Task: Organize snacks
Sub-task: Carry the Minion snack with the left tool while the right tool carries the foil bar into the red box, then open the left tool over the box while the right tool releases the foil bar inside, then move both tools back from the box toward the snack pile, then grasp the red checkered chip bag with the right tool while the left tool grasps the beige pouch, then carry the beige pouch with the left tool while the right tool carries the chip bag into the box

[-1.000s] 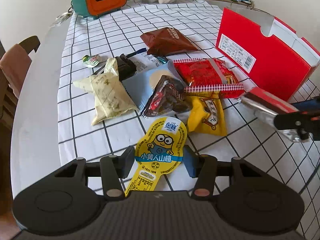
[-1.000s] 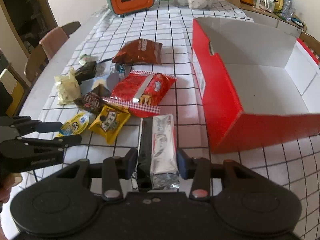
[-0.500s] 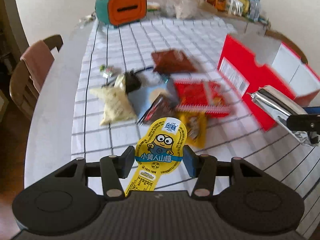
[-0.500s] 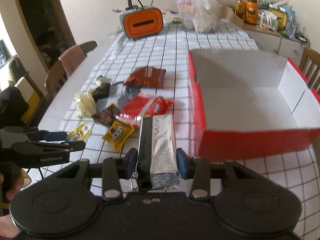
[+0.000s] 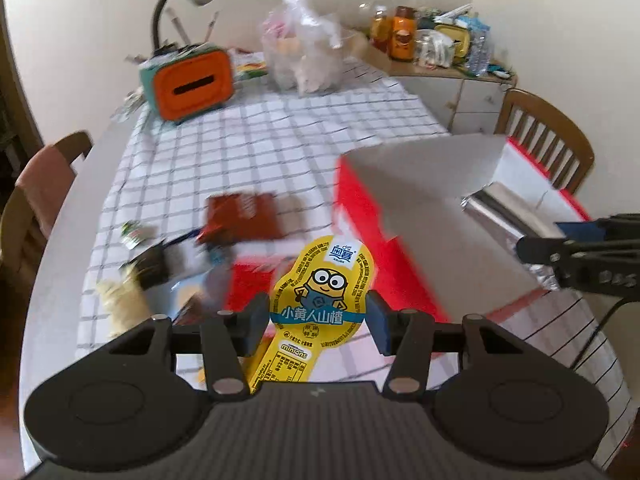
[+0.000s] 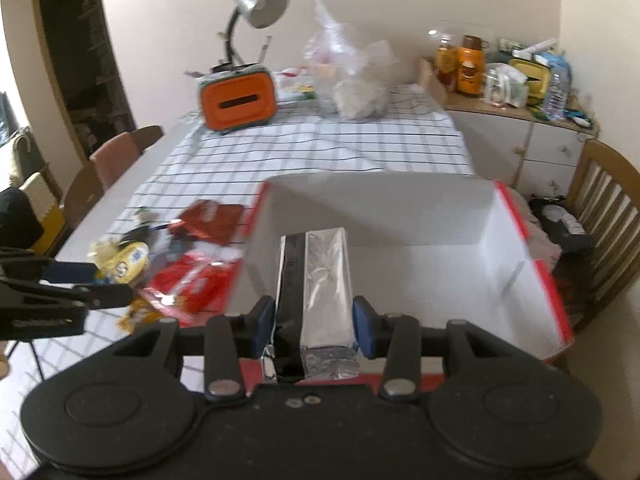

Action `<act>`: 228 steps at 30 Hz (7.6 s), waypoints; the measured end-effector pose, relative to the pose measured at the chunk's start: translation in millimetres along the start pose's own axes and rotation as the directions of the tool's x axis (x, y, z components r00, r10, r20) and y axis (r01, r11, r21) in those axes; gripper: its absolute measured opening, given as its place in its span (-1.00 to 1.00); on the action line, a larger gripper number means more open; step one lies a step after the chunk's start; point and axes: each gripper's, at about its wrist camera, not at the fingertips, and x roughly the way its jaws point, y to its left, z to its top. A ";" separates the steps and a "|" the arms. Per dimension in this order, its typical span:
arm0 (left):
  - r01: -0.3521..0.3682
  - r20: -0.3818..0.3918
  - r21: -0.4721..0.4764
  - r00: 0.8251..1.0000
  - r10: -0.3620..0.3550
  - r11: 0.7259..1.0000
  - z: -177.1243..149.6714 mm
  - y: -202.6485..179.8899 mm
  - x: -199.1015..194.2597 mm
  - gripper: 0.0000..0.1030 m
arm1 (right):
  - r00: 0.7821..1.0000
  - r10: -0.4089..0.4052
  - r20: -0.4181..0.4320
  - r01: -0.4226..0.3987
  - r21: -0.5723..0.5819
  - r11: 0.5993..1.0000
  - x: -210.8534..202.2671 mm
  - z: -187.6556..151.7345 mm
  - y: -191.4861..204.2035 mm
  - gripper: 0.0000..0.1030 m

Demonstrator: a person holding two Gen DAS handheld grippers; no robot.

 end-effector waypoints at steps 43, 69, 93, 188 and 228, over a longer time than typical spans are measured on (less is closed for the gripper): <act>0.015 -0.183 0.083 0.983 0.000 0.996 52.5 -122.7 101.8 0.04 | 0.983 -0.013 -0.182 0.006 -0.037 0.999 50.7 5.9 -90.4 -0.19; 0.007 0.078 0.004 0.997 -0.007 1.000 31.5 -67.7 -13.0 0.51 | 0.993 0.073 0.093 -0.065 -0.083 0.994 -39.4 8.1 -28.7 0.12; -0.057 0.156 -0.106 0.985 0.073 0.993 -33.9 84.5 -54.6 0.88 | 0.977 0.123 0.175 -0.108 -0.092 0.990 -38.1 -9.3 92.9 0.99; -0.094 -0.069 -0.239 0.994 0.080 0.967 -19.0 171.0 13.0 -0.42 | 0.995 0.067 -0.073 -0.061 0.087 0.994 50.0 41.5 152.1 0.35; 0.063 -0.107 0.057 0.993 -0.057 0.996 47.3 -111.8 72.7 -0.42 | 0.984 -0.099 -0.151 0.104 0.029 0.994 51.9 27.6 -93.0 0.35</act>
